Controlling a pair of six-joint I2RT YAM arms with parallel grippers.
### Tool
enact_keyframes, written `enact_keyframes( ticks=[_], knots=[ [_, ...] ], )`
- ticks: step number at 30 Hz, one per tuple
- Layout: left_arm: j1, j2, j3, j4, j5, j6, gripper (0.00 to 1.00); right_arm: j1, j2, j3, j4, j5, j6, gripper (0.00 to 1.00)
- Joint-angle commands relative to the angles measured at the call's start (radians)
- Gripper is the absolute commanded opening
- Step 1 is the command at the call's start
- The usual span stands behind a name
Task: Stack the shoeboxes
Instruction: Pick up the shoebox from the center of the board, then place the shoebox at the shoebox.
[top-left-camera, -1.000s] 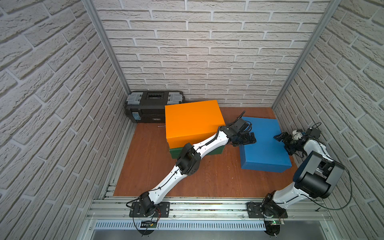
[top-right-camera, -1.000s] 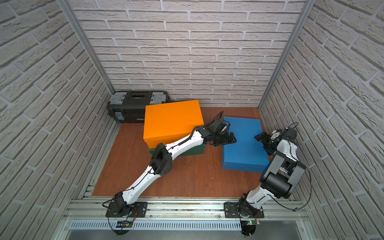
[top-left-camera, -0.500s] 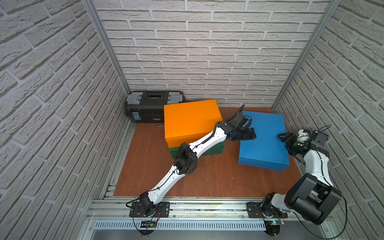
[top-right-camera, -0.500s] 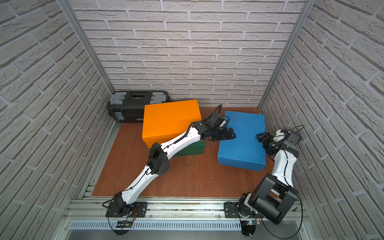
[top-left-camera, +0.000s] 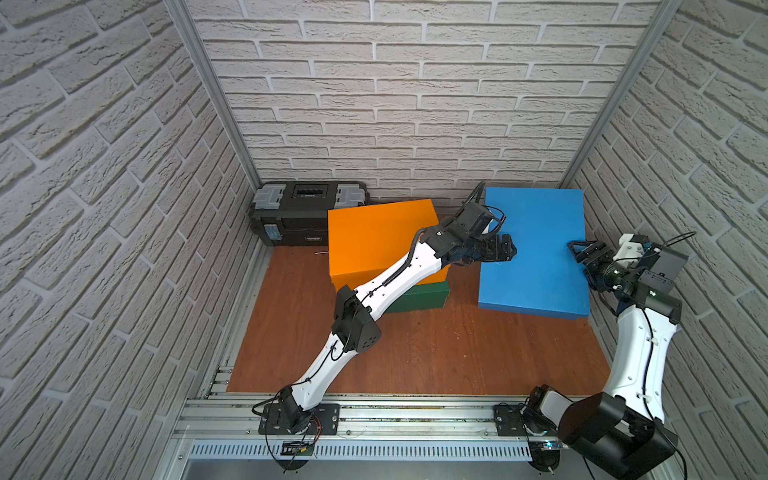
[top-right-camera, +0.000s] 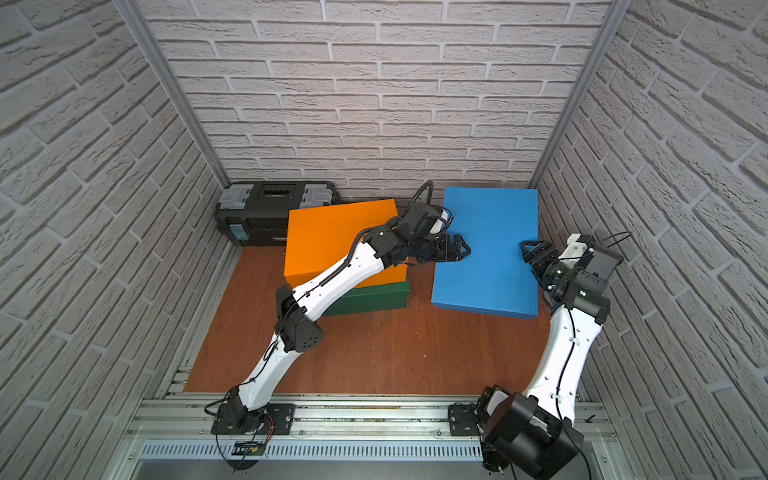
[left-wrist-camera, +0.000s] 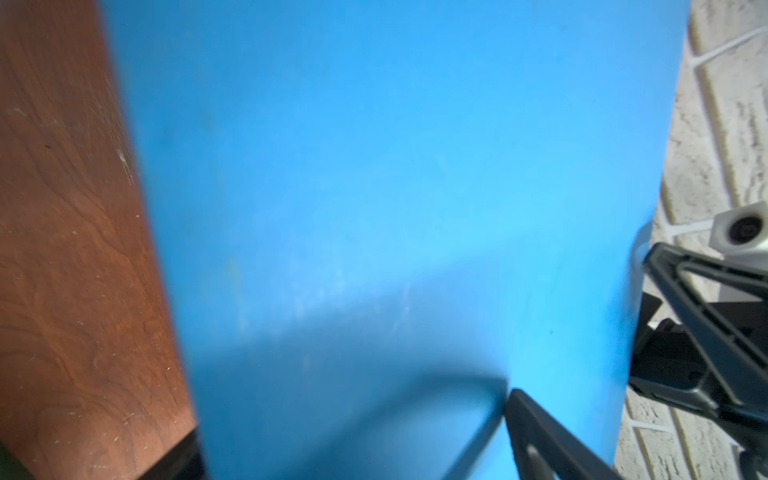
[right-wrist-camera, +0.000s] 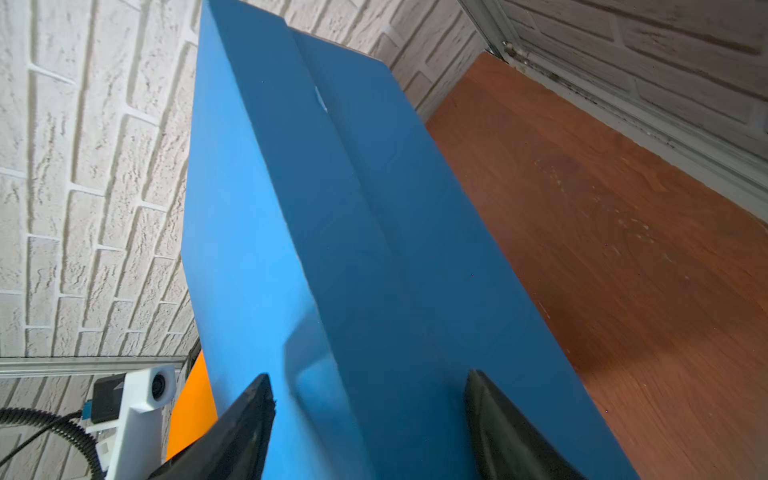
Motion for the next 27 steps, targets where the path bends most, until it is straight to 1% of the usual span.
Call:
enact_keyframes(
  ticks=[1, 4, 9, 14, 18, 21, 27],
  knots=[
    [-0.071, -0.062, 0.045, 0.096, 0.107, 0.048, 0.95, 0.125, -0.024, 0.082, 0.013, -0.209, 0.131, 0.73],
    [-0.068, -0.090, 0.045, 0.091, 0.086, 0.056, 0.95, 0.175, 0.012, 0.164, 0.009, -0.175, 0.147, 0.73],
    [-0.060, -0.135, 0.045, 0.066, 0.052, 0.063, 0.95, 0.277, 0.096, 0.313, -0.048, -0.128, 0.128, 0.73],
    [-0.051, -0.193, 0.029, 0.034, 0.004, 0.076, 0.95, 0.334, 0.159, 0.419, -0.060, -0.114, 0.143, 0.73],
    [-0.050, -0.266, -0.050, 0.060, -0.060, 0.071, 0.95, 0.402, 0.219, 0.484, -0.042, -0.131, 0.177, 0.73],
    [-0.052, -0.316, -0.109, 0.082, -0.094, 0.065, 0.95, 0.462, 0.267, 0.559, -0.097, -0.100, 0.145, 0.73],
    [-0.050, -0.390, -0.176, 0.088, -0.143, 0.060, 0.95, 0.566, 0.352, 0.689, -0.118, -0.069, 0.166, 0.73]
  ],
)
